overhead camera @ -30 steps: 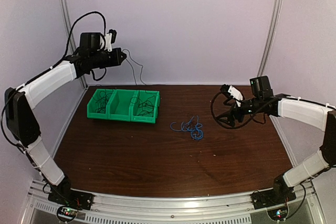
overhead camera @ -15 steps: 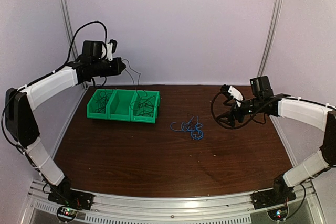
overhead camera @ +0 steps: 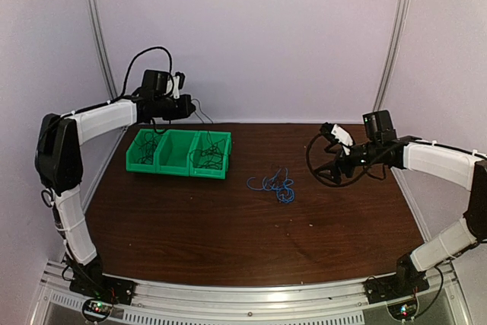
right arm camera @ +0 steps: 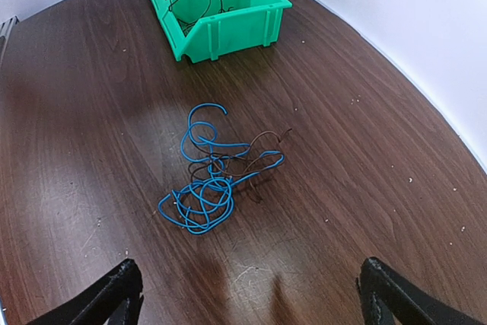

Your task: Untangle the cables

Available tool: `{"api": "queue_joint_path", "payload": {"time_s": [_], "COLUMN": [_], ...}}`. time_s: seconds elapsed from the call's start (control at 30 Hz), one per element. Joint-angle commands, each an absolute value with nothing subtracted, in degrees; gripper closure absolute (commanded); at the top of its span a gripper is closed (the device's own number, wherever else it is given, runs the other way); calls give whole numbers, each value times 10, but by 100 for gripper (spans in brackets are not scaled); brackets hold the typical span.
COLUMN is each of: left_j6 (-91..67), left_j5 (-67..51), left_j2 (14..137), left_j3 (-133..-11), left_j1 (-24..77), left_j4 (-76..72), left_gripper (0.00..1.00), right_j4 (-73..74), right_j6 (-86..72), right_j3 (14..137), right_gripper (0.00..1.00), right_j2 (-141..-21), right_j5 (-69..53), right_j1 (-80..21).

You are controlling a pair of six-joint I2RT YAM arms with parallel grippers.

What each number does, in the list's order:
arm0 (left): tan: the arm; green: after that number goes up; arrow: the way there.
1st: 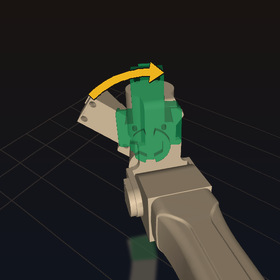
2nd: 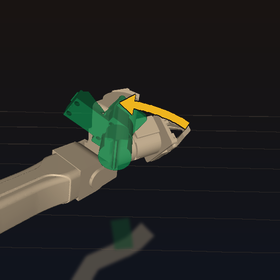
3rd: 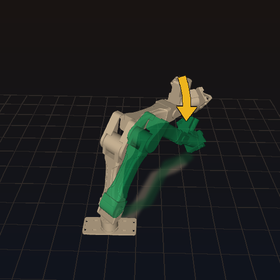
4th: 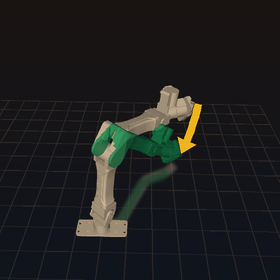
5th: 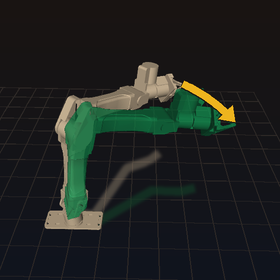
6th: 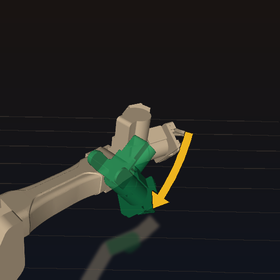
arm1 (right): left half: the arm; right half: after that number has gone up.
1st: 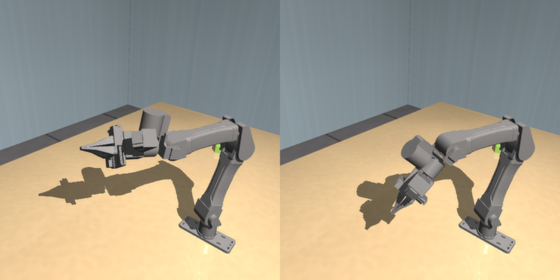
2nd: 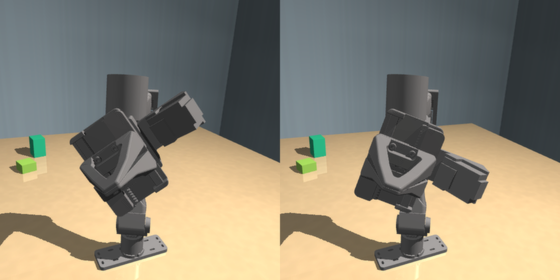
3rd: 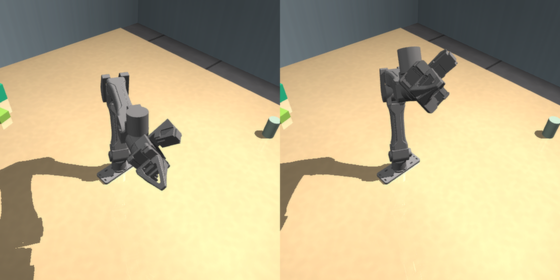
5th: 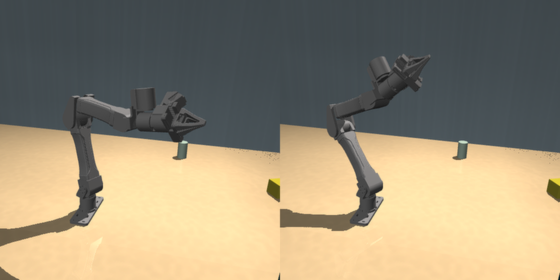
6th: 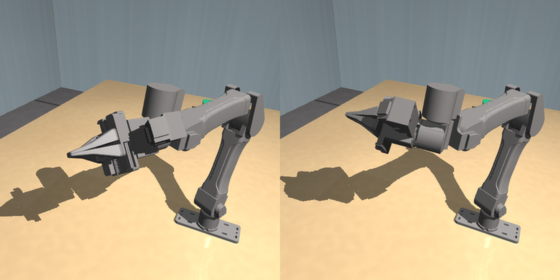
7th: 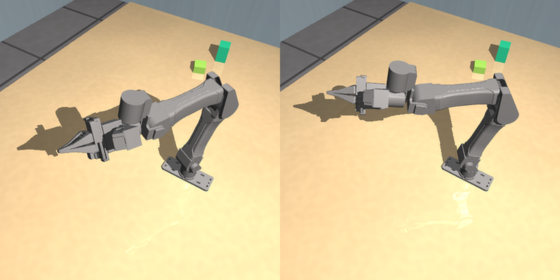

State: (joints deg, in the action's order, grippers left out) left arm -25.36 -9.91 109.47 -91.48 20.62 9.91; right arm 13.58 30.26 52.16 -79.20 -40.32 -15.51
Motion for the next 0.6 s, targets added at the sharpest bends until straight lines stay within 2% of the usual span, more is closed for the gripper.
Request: {"api": "queue_joint_path", "payload": {"time_s": [0.0,0.3,0.47,0.57], "left_j6": [-272,-284,-292,-287], "left_j5": [-125,-218,-275,-271], "left_j2": [1123,1174,1194,1191], "left_j3": [-952,-921,-977,-1003], "left_j1": [206,210,227,240], "left_j4": [42,-63,-76,-72], "left_gripper": [100,100,100,100], "right_j4": [138,142,143,144], "right_j6": [308,312,312,313], "right_j3": [518,520,521,521], "right_gripper": [0,0,0,0], "right_j2": [-798,-810,-816,-818], "right_j5": [-412,-411,-411,-411], "right_j1": [-149,-146,-145,-145]}}
